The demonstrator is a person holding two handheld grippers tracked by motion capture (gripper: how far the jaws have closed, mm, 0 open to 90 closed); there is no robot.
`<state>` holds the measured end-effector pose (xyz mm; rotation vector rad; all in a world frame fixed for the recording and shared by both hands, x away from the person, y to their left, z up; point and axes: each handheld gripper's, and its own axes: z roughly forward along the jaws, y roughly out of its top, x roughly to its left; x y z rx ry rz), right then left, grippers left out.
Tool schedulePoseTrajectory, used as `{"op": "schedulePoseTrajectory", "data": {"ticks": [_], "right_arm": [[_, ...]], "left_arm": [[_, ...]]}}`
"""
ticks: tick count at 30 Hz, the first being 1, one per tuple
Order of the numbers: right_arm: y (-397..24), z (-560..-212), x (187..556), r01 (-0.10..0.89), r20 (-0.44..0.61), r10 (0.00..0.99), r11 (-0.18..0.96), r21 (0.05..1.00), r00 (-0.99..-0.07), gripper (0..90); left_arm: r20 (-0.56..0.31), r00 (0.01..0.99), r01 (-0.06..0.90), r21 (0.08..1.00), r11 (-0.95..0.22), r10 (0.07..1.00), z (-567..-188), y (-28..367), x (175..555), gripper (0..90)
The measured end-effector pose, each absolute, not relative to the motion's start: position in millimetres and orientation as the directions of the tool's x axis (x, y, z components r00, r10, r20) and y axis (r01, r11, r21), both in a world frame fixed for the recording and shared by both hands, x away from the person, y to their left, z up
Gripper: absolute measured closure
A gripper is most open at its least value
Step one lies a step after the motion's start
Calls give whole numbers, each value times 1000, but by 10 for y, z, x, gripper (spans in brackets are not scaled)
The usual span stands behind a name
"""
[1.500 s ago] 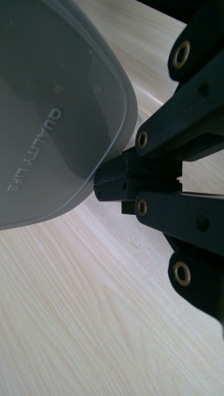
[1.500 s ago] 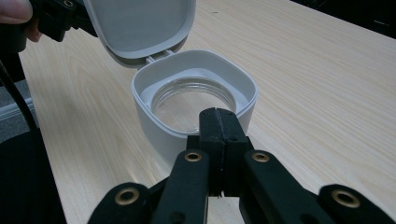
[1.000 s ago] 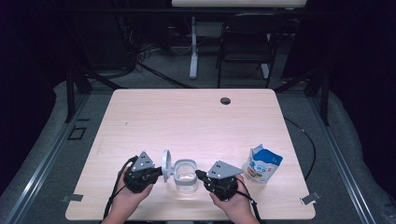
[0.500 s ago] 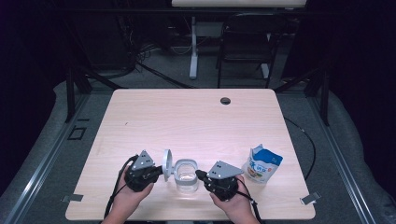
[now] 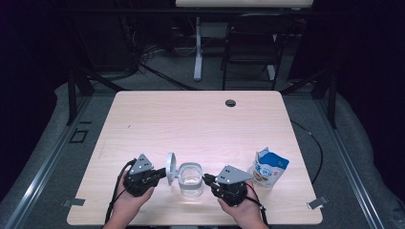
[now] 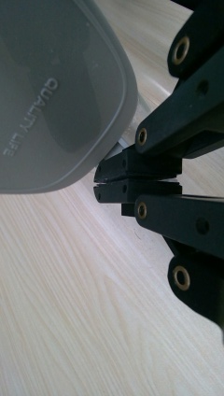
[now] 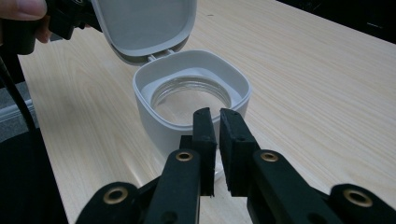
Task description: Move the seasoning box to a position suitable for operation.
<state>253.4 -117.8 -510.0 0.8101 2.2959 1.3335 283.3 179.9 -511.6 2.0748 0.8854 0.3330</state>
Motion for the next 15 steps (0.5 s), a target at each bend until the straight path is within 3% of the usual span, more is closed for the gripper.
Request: {"op": "schedulePoseTrajectory", "data": {"ticks": [15], "right_arm": [[-1387, -5099, 2475, 309, -3, 657, 358, 881, -754, 734]], "left_arm": [[-82, 687, 479, 798, -366, 722, -5180, 1919, 2819, 721]]}}
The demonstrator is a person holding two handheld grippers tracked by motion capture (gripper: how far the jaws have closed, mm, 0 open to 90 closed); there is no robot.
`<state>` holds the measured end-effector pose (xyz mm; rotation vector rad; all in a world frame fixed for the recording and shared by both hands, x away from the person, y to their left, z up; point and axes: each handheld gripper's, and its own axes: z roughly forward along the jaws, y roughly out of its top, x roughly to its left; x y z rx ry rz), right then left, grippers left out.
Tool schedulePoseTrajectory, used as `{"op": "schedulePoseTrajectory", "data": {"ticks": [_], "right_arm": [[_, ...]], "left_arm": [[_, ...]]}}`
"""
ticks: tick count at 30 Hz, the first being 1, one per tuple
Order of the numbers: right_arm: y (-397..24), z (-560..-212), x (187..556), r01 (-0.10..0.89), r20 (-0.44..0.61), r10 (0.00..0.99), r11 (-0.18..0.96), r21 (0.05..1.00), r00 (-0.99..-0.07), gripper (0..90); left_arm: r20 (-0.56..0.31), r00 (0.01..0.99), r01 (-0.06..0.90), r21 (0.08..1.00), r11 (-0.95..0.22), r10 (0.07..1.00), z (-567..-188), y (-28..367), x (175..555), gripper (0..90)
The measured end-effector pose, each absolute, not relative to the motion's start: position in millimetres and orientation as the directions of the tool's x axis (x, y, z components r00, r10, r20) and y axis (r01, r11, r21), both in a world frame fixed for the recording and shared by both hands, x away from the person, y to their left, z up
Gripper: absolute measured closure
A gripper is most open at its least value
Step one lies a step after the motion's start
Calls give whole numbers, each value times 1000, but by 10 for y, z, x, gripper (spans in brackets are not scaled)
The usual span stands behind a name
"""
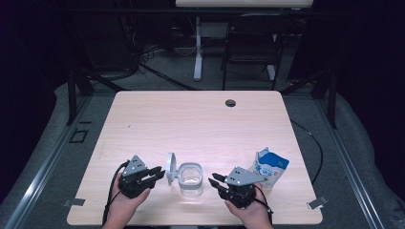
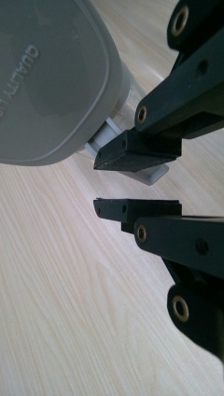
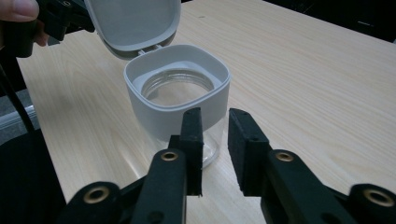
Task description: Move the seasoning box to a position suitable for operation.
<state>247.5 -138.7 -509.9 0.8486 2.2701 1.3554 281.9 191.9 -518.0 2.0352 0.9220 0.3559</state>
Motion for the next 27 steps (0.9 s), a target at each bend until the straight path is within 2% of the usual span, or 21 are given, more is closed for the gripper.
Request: {"op": "schedulePoseTrajectory", "data": {"ticks": [7, 14, 18, 27], "right_arm": [[-1513, -5082, 2403, 301, -11, 675, 344, 889, -737, 662], [-1614, -5060, 2355, 293, -17, 699, 322, 900, -715, 629], [-1677, -5053, 2335, 292, -13, 717, 300, 908, -697, 579], [-1804, -5040, 2291, 298, -1, 723, 286, 911, -690, 566]], "left_arm": [[-70, 683, 469, 806, -362, 727, -5203, 1916, 2828, 660], [-59, 676, 460, 813, -358, 734, -5197, 1922, 2817, 640], [-56, 664, 467, 809, -356, 746, -5192, 1942, 2817, 632], [-50, 636, 476, 811, -341, 770, -5156, 1974, 2766, 605]]}}
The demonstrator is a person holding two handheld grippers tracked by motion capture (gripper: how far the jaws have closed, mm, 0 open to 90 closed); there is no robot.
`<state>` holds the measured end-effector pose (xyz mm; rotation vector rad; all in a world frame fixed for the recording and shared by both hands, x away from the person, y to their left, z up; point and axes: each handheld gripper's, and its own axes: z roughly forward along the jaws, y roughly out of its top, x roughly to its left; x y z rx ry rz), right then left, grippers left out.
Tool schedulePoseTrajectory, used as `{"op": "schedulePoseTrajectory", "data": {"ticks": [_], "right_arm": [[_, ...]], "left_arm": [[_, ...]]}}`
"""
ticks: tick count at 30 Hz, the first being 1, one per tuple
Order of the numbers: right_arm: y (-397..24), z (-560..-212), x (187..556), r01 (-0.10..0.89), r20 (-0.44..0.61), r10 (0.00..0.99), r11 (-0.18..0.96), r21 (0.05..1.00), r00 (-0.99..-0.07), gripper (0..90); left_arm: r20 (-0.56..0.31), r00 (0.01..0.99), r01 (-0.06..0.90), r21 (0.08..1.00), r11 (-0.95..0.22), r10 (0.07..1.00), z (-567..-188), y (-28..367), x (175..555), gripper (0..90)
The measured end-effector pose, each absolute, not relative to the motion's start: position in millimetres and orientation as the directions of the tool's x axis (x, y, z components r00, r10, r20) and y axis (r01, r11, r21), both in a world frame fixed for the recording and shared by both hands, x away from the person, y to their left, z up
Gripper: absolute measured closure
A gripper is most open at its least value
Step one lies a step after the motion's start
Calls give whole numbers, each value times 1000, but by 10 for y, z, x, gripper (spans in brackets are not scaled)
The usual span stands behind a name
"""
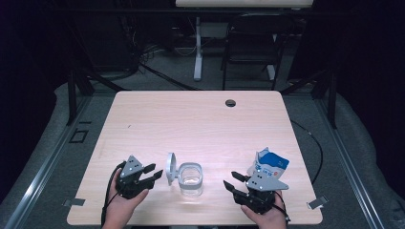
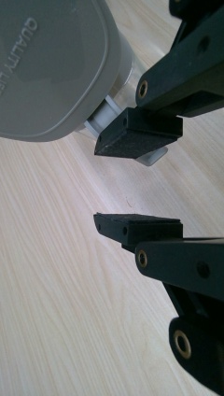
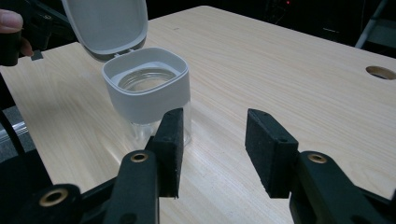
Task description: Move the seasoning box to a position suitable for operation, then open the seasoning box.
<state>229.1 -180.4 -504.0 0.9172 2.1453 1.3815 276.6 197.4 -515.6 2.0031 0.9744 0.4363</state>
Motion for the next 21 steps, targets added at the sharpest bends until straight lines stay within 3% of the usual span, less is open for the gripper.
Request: {"op": "schedulePoseTrajectory", "data": {"ticks": [21], "right_arm": [[-2029, -5004, 2192, 280, -2, 743, 255, 925, -669, 491]], "left_arm": [[-39, 622, 475, 812, -338, 782, -5103, 2012, 2770, 589]]}}
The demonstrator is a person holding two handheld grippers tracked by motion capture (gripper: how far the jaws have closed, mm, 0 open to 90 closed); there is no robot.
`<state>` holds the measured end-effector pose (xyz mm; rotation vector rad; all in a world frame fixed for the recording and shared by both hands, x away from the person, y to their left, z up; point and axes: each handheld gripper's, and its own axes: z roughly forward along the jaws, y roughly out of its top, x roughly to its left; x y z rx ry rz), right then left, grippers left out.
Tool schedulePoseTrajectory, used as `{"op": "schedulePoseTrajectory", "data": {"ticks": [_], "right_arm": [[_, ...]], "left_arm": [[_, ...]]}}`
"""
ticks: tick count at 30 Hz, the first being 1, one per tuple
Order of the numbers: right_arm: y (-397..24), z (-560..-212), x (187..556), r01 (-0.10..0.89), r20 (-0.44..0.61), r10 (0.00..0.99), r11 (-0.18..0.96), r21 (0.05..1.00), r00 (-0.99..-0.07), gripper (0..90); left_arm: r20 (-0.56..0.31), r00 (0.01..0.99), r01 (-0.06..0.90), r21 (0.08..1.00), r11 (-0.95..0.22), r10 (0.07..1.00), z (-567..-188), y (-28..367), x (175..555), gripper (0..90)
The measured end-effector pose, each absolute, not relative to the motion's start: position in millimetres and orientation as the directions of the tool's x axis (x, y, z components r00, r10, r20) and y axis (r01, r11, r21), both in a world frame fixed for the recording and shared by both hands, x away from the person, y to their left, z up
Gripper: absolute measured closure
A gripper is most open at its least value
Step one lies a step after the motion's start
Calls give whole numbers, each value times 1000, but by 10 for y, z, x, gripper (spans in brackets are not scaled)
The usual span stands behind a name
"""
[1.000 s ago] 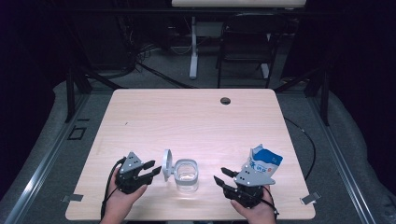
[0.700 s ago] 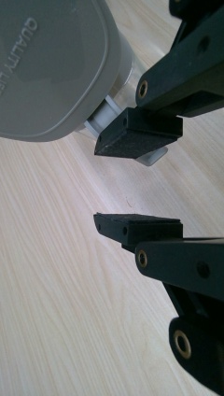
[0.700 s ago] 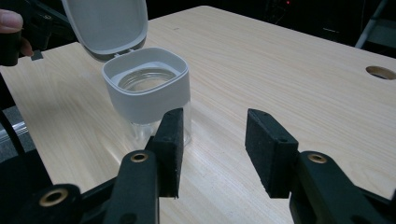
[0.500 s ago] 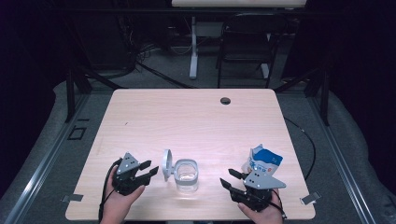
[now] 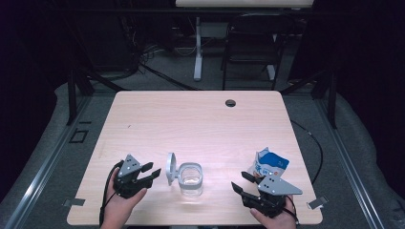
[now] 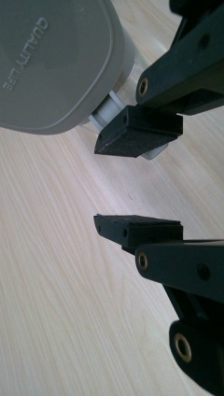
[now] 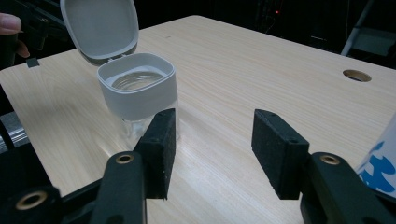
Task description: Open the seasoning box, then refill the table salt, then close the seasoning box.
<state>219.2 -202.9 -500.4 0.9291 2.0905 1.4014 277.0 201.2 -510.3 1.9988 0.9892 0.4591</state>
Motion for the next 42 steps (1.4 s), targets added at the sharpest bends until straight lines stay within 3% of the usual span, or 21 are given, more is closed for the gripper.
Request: {"op": "schedulePoseTrajectory", "data": {"ticks": [42], "right_arm": [[-2510, -5120, 1996, 345, 31, 782, 238, 908, -622, 499]], "left_arm": [[-30, 591, 474, 821, -317, 806, -5159, 2085, 2818, 507]]}}
